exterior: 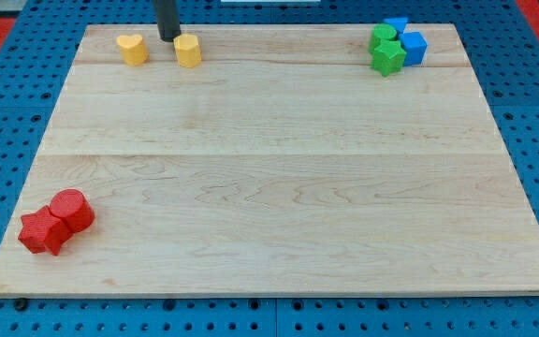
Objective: Slide the yellow hexagon closer to the green circle
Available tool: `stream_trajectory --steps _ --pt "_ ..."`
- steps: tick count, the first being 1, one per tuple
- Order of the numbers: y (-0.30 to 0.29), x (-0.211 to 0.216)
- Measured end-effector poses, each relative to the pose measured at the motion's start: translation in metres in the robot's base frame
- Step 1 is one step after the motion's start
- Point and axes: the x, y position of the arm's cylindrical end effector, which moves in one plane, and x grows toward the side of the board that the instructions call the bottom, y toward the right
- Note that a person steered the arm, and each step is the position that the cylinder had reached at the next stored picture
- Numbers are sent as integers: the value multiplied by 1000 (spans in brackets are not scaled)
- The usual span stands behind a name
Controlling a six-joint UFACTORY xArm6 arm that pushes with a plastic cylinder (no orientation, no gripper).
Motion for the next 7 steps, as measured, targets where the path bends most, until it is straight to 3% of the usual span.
stream_trajectory --steps 3,5,7 --pt "11 29" --pt "69 25" --pt "80 31"
